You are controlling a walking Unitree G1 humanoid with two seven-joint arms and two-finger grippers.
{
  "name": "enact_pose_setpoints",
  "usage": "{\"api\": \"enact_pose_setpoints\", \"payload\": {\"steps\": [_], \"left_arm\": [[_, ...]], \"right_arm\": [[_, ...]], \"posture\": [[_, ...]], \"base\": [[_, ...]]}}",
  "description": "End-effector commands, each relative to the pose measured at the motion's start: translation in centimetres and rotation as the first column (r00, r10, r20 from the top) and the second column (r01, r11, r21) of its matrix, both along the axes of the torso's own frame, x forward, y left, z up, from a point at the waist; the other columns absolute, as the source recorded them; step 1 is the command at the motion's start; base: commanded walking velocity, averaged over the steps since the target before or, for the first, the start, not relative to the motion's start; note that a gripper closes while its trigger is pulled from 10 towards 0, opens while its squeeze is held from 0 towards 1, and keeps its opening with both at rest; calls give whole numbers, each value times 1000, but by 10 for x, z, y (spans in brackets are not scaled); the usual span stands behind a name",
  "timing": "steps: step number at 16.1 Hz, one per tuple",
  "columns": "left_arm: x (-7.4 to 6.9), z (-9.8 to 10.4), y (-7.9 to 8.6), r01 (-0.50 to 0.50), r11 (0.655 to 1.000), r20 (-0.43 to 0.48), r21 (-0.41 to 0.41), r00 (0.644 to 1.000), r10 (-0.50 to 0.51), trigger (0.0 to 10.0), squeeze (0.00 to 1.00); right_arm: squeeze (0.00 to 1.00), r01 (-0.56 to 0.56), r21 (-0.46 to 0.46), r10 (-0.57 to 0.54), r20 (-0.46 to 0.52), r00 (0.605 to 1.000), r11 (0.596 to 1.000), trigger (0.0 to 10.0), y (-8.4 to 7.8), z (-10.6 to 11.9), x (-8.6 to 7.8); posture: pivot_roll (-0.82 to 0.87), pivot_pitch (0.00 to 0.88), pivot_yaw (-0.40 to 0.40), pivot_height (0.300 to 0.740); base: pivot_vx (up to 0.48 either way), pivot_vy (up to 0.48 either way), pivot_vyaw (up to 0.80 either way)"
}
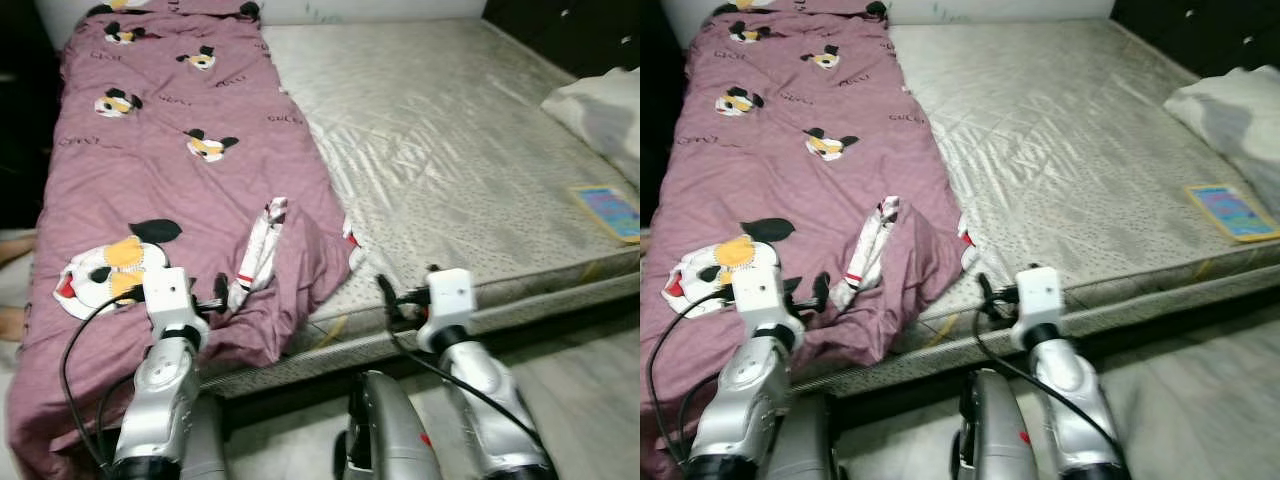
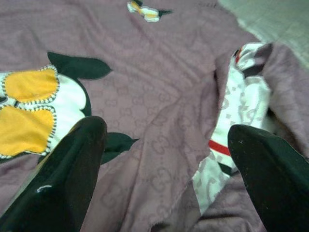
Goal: Clean up the room
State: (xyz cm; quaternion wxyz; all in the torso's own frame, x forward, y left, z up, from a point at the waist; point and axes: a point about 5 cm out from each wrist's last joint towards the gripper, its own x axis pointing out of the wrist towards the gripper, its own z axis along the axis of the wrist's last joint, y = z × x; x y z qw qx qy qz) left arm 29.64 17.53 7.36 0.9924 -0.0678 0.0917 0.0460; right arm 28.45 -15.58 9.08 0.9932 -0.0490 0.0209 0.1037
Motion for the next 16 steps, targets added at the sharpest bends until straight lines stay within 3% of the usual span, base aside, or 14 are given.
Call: {"api": "enact_pose_setpoints", "payload": {"steps": [1, 4, 6, 12, 16], "left_arm": [[5, -4, 3, 3, 1000, -20, -3, 1000, -3, 10000, 0], [23, -6, -2, 72, 997, -39, -22, 997, -73, 10000, 0], [33, -2, -9, 115, 993, -29, -27, 993, -115, 10000, 0], [50, 18, -42, 267, 963, 63, -29, 962, -264, 10000, 0], [51, 2, -54, 324, 945, -34, -34, 945, -325, 10000, 0]], "right_arm": [[0, 17, -7, -17, 22, 1000, 1000, 10000, -11, 10, -5], [0, 30, -63, -28, 39, 999, 998, 10000, -29, 21, -22], [0, 38, -75, -35, 39, 999, 996, 10000, -32, 24, -28], [0, 16, -89, -13, 36, 999, 996, 10000, -24, 28, -35], [0, 11, -101, -7, 41, 999, 995, 10000, -24, 34, -42]], "posture": [[-63, 140, -58, 580], [-120, 153, -60, 580], [-143, 161, -58, 580], [-154, 167, -56, 580], [-179, 180, -65, 580]], "base": [[0, 0, 0], [0, 0, 0], [0, 0, 0], [0, 0, 0], [0, 0, 0]]}}
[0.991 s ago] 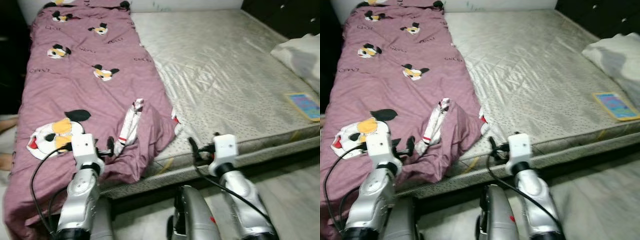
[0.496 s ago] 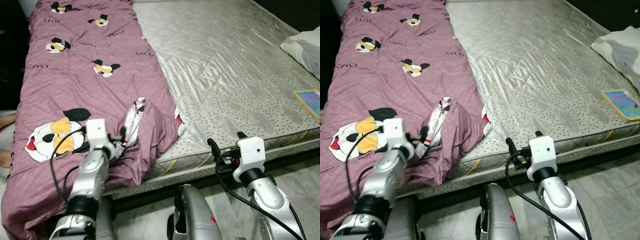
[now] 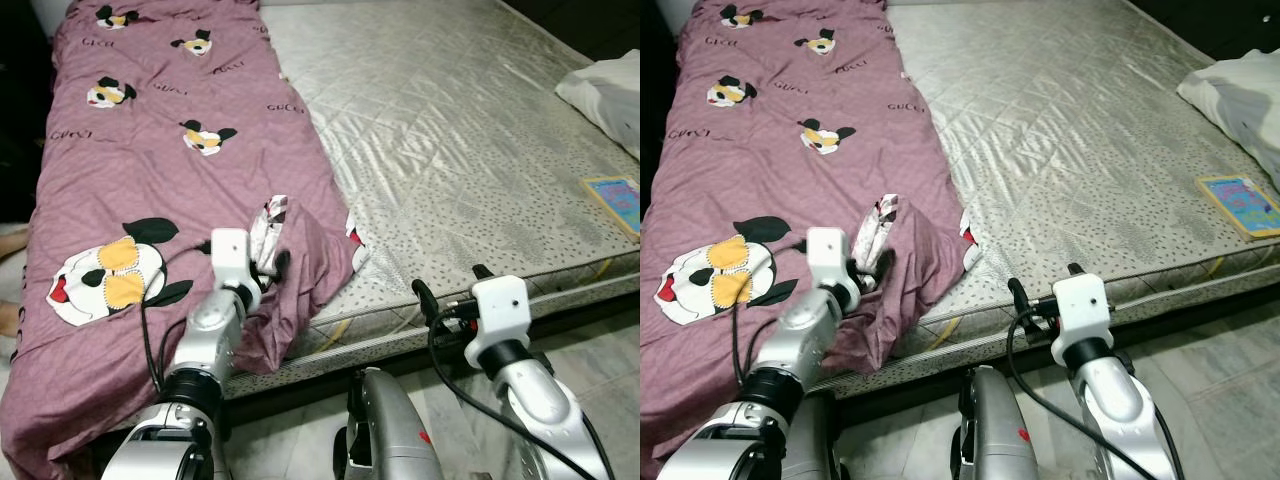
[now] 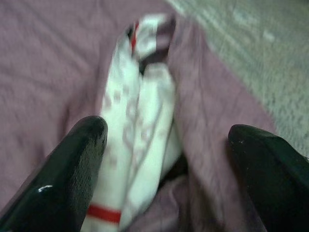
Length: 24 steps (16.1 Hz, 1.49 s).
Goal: Clean up the room
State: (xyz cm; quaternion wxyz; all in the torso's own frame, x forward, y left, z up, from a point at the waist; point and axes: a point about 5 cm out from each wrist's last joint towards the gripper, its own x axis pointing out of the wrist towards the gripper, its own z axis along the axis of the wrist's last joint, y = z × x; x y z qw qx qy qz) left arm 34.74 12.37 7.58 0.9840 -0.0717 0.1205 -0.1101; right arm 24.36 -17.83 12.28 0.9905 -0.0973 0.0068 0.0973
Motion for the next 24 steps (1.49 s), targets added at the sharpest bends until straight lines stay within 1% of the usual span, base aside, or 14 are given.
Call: {"api": "enact_pose_setpoints", "payload": {"steps": [1, 2, 4, 6, 7, 10, 11, 13, 16, 17, 18, 19, 20, 24], "left_arm": [[1, 1, -5, 26, 1000, 0, 7, 1000, -26, 10000, 0], [1, 0, -7, 41, 999, -6, 3, 999, -41, 10000, 0], [1, -2, -8, 48, 999, -13, 1, 999, -48, 10000, 0], [3, -3, -9, 71, 997, -27, 5, 997, -71, 10000, 0], [6, 0, -11, 93, 996, -16, 7, 996, -93, 0, 0], [10, 3, -23, 144, 989, -42, 25, 989, -143, 0, 0], [9, 0, -26, 155, 988, -57, 27, 987, -153, 0, 0], [7, -2, -31, 175, 984, -54, 22, 983, -173, 0, 0], [2, -5, -46, 249, 968, -48, 15, 968, -248, 0, 0], [1, -5, -47, 256, 966, -47, 16, 966, -255, 0, 0], [-3, -6, -57, 302, 953, -36, 15, 953, -301, 0, 0], [-5, -7, -61, 317, 948, -32, 11, 948, -317, 0, 0], [-8, -8, -69, 345, 939, -23, 2, 938, -345, 0, 0], [-13, -10, -80, 372, 928, -22, -11, 928, -373, 0, 0]], "right_arm": [[0, -3, -15, 2, -13, 1000, 1000, 10000, -3, 1, -6], [0, -2, -22, 1, -30, 1000, 1000, 10000, -4, -1, -13], [0, 2, -24, -3, -38, 999, 1000, 10000, -5, -2, -16], [0, 30, -28, -32, -55, 998, 999, 10000, -8, -1, -30], [0, 35, -32, -37, -62, 997, 999, 10000, -9, -1, -34], [0, 52, -44, -55, -72, 996, 998, 10000, -13, 1, -38], [0, 59, -50, -62, -68, 996, 997, 10000, -14, 3, -38], [0, 62, -53, -66, -68, 996, 997, 10000, -14, 4, -37], [0, 62, -49, -65, -66, 996, 997, 10000, -11, 4, -34], [0, 61, -48, -64, -64, 996, 997, 10000, -11, 4, -34], [0, 61, -45, -63, -61, 996, 997, 10000, -9, 4, -32], [0, 61, -44, -64, -62, 996, 997, 10000, -9, 4, -31], [0, 63, -44, -66, -61, 996, 997, 10000, -9, 4, -30], [0, 69, -46, -72, -53, 996, 997, 10000, -10, 4, -25]], "posture": [[-182, 192, -65, 580], [-189, 210, -62, 580], [-193, 218, -59, 580], [-231, 260, -48, 580], [-240, 268, -47, 580], [-256, 281, -42, 580], [-262, 282, -42, 580], [-263, 282, -42, 580], [-248, 272, -37, 580], [-244, 269, -36, 580], [-238, 265, -34, 580], [-238, 264, -34, 580], [-236, 261, -33, 580], [-233, 251, -30, 580]], "base": [[0, 0, 0], [0, 0, 0], [0, 0, 0], [0, 0, 0], [0, 0, 0], [0, 0, 0], [0, 0, 0], [0, 0, 0], [0, 0, 0], [0, 0, 0], [0, 0, 0], [0, 0, 0], [0, 0, 0], [0, 0, 0]]}}
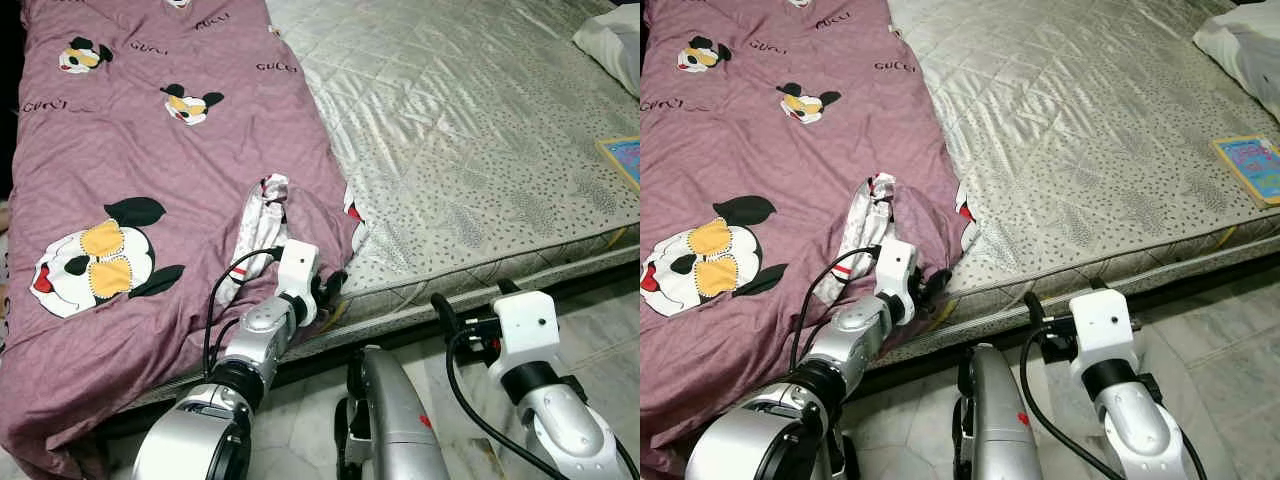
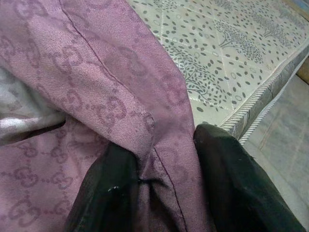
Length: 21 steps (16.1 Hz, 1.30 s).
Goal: Clean up the room
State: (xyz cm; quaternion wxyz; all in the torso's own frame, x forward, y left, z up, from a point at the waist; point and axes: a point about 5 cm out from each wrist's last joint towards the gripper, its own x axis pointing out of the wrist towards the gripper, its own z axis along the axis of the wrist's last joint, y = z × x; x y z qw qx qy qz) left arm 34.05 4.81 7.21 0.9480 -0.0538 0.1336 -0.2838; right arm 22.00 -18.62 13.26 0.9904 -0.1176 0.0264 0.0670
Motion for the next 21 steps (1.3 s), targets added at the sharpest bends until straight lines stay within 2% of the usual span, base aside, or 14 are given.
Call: {"api": "enact_pose_setpoints", "payload": {"steps": [1, 5, 6, 7, 8, 10, 11, 14, 15, 16, 18, 19, 20, 21], "left_arm": [[-6, -6, -6, 28, 1000, -15, 2, 999, -28, 0, 0], [-6, -1, -11, 63, 998, 15, 2, 998, -63, 0, 0], [-11, -2, -22, 140, 989, 37, 53, 989, -142, 0, 0], [-19, -6, -33, 234, 966, 32, 108, 971, -239, 0, 0], [-32, -17, -46, 363, 913, -9, 188, 930, -368, 0, 0], [-49, -33, -58, 478, 842, -92, 251, 878, -471, 0, 0], [-50, -33, -58, 483, 836, -93, 261, 874, -476, 0, 0], [-54, -37, -57, 515, 786, -91, 341, 851, -518, 0, 0], [-56, -40, -52, 535, 746, -98, 395, 832, -546, 0, 0], [-59, -45, -45, 562, 665, -96, 491, 794, -600, 0, 0], [-70, -52, -39, 620, 501, -135, 604, 699, -702, 0, 0], [-73, -53, -40, 633, 468, -138, 617, 672, -728, 0, 0], [-76, -51, -46, 640, 454, -120, 620, 649, -751, 1608, 0], [-80, -46, -55, 636, 444, -83, 631, 625, -776, 10000, 0]], "right_arm": [[0, 9, 0, -9, -23, 1000, 1000, 10000, -2, -5, -1], [0, 14, 0, -14, -15, 1000, 1000, 10000, -2, -5, 2], [0, 16, -1, -16, -13, 1000, 1000, 10000, -3, -5, 3], [0, 18, 0, -18, -13, 1000, 1000, 10000, -2, -5, 3], [0, 18, 0, -18, -10, 1000, 1000, 10000, -2, -5, 4], [0, 15, 0, -15, -5, 1000, 1000, 10000, -1, -4, 7], [0, 15, -1, -15, -4, 1000, 1000, 10000, -1, -4, 7], [0, 23, -6, -23, -3, 1000, 1000, 10000, -6, -5, 7], [0, 25, -6, -25, -3, 1000, 1000, 10000, -6, -5, 8], [0, 24, -3, -24, -4, 1000, 1000, 10000, -5, -5, 9], [0, 20, 2, -20, -3, 1000, 1000, 10000, -2, -7, 11], [0, 17, 4, -17, -3, 1000, 1000, 10000, -1, -7, 12], [0, 15, 6, -15, 0, 1000, 1000, 10000, 0, -7, 13], [0, 14, 9, -14, 4, 1000, 1000, 10000, 0, -7, 15]], "posture": [[-232, 249, -29, 580], [-228, 244, -25, 580], [-226, 243, -25, 580], [-225, 241, -25, 580], [-225, 240, -26, 580], [-226, 238, -26, 580], [-226, 238, -26, 580], [-222, 238, -22, 580], [-219, 238, -20, 580], [-213, 237, -19, 580], [-200, 232, -18, 580], [-198, 230, -18, 580], [-196, 228, -17, 580], [-196, 225, -16, 580]], "base": [[0, 0, 0], [0, 0, 0], [0, 0, 0], [0, 0, 0], [0, 0, 0], [0, 0, 0], [0, 0, 0], [0, 0, 0], [0, 0, 0], [0, 0, 0], [0, 0, 0], [0, 0, 0], [0, 0, 0], [0, 0, 0]]}}
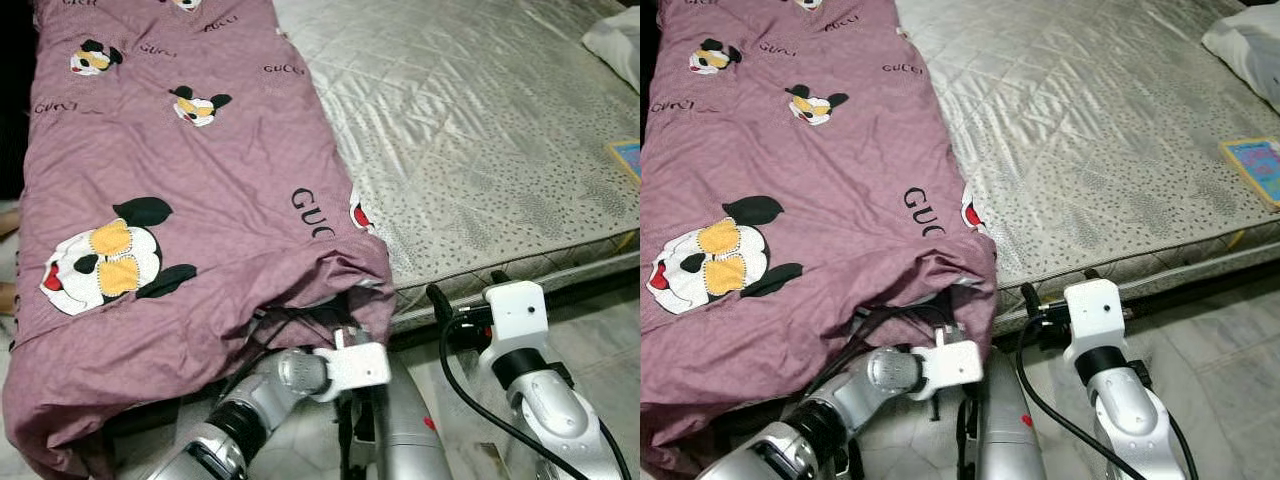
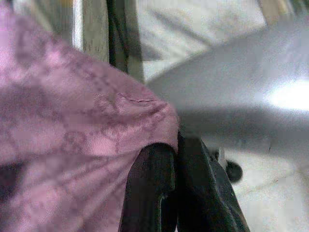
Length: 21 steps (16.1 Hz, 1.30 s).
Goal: Clean up the room
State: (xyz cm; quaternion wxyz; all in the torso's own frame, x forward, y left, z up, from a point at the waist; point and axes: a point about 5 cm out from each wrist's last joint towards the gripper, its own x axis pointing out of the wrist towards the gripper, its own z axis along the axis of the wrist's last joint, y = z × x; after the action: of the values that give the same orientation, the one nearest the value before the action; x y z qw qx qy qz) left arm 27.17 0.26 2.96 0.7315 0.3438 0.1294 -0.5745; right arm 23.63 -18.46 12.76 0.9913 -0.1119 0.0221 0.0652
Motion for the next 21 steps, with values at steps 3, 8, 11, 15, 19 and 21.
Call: {"api": "enact_pose_setpoints", "payload": {"steps": [3, 8, 11, 15, 19, 21], "left_arm": [[-14, 5, -19, 32, 997, 18, -63, 999, -31, 10000, 1000], [-18, 43, -45, -26, 921, -103, -388, 995, -16, 10000, 1000], [-29, 61, -56, 62, 907, -73, -416, 992, -101, 10000, 1000], [-32, 80, -45, 63, 868, -32, -493, 995, -90, 10000, 1000], [-2, 130, 31, -201, 606, 157, -770, 861, 484, 10000, 1000], [6, 118, 81, -342, 563, 138, -753, 754, 642, 10000, 1000]], "right_arm": [[0, 11, -1, -11, 1, 1000, 1000, 10000, 0, -2, 1], [0, 8, 8, -8, 15, 1000, 1000, 10000, 3, -2, 7], [0, 4, 16, -4, 25, 1000, 1000, 10000, 6, -3, 11], [0, 5, 19, -5, 28, 1000, 1000, 10000, 8, -6, 15], [0, 11, 25, -12, 37, 999, 1000, 10000, 7, -7, 20], [0, 18, 11, -19, 27, 999, 1000, 10000, 6, -11, 18]], "posture": [[-191, 220, -12, 580], [-177, 203, -5, 580], [-171, 194, 1, 580], [-143, 177, 3, 580], [-112, 169, 14, 580], [-103, 168, 11, 580]], "base": [[0, 0, 0], [0, 0, 0], [0, 0, 0], [0, 0, 0], [0, 0, 0], [0, 0, 0]]}}
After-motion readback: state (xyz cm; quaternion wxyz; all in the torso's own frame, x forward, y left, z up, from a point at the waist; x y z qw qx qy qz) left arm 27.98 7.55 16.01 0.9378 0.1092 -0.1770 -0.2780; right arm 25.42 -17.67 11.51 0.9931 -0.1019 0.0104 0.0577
